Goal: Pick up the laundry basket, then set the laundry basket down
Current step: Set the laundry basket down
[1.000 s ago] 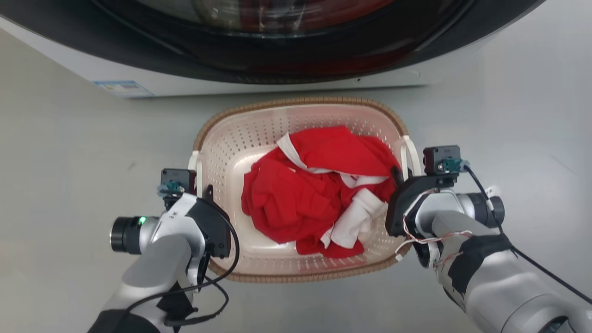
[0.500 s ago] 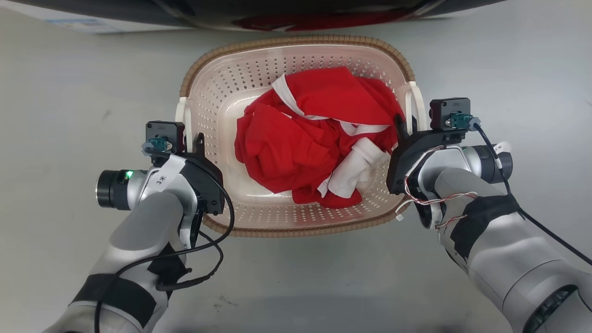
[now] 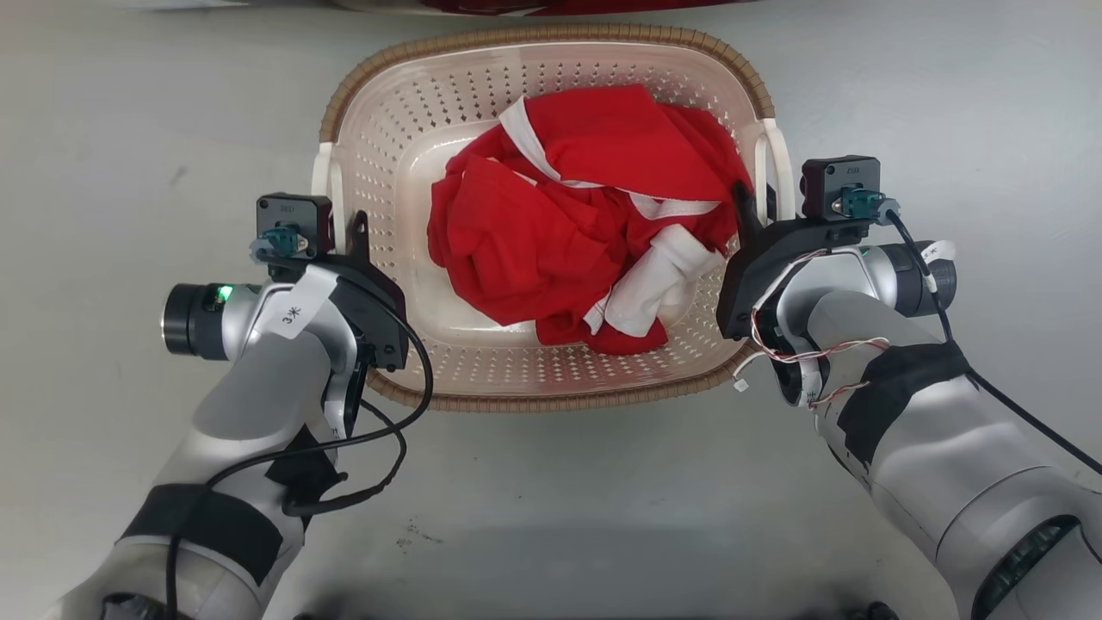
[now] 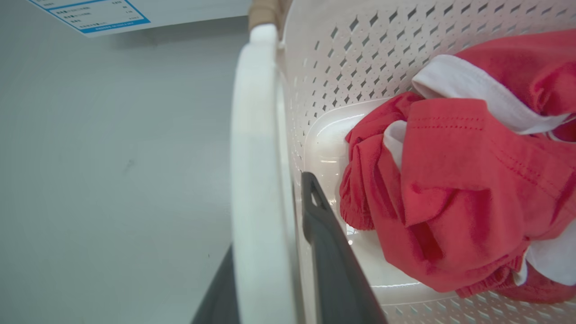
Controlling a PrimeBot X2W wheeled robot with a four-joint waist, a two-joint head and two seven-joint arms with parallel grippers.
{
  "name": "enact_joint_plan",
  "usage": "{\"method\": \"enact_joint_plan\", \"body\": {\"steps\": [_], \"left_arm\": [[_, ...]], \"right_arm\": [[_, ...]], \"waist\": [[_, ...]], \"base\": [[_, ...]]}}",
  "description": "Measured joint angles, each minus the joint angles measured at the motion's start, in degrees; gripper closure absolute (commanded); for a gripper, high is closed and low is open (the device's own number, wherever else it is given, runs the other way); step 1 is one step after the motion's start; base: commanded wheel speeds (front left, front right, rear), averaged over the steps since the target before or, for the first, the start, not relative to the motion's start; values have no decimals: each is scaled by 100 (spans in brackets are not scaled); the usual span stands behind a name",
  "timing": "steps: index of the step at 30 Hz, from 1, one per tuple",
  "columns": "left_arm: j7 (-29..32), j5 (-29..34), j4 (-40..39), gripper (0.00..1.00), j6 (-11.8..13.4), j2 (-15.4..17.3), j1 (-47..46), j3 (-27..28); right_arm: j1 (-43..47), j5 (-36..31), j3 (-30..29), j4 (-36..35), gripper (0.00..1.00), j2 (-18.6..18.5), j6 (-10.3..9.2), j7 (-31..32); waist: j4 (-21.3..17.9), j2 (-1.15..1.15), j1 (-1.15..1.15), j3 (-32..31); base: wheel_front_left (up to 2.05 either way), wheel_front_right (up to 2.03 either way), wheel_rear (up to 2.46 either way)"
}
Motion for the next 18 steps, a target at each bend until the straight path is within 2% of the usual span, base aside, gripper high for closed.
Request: {"method": "enact_joint_plan", "body": {"steps": [11,12,13,14,15,16,17,18], "left_arm": [[-122,102,119,100,-2,10,-143,-32],[-134,103,129,88,-2,10,-145,-33],[-145,104,146,71,-2,7,-145,-33],[-151,116,164,67,-2,10,-145,-42],[-151,148,194,53,-3,9,-143,-56],[-151,154,215,25,-2,3,-143,-56],[-154,154,218,22,-3,-1,-144,-55],[-177,154,219,4,-3,-11,-144,-54]], "right_arm": [[-12,3,46,-46,100,2,-2,-62],[-18,3,51,-43,100,1,-2,-66],[-27,3,63,-41,96,1,-2,-83],[-42,2,86,-32,84,-2,-2,-101],[-62,1,103,-30,74,-5,-2,-103],[-81,-4,126,-29,62,-4,-2,-102],[-83,-13,148,-25,52,-2,0,-102],[-83,-14,165,-22,36,8,4,-103]], "waist": [[-13,0,0,185],[-14,-1,0,191],[-16,0,0,196],[-17,0,0,198],[-19,0,0,198],[-21,0,0,196],[-23,0,0,191],[-24,0,0,184]], "base": [[0,0,0],[0,0,0],[0,0,0],[0,0,0],[0,0,0],[0,0,0],[0,0,0],[0,0,0]]}}
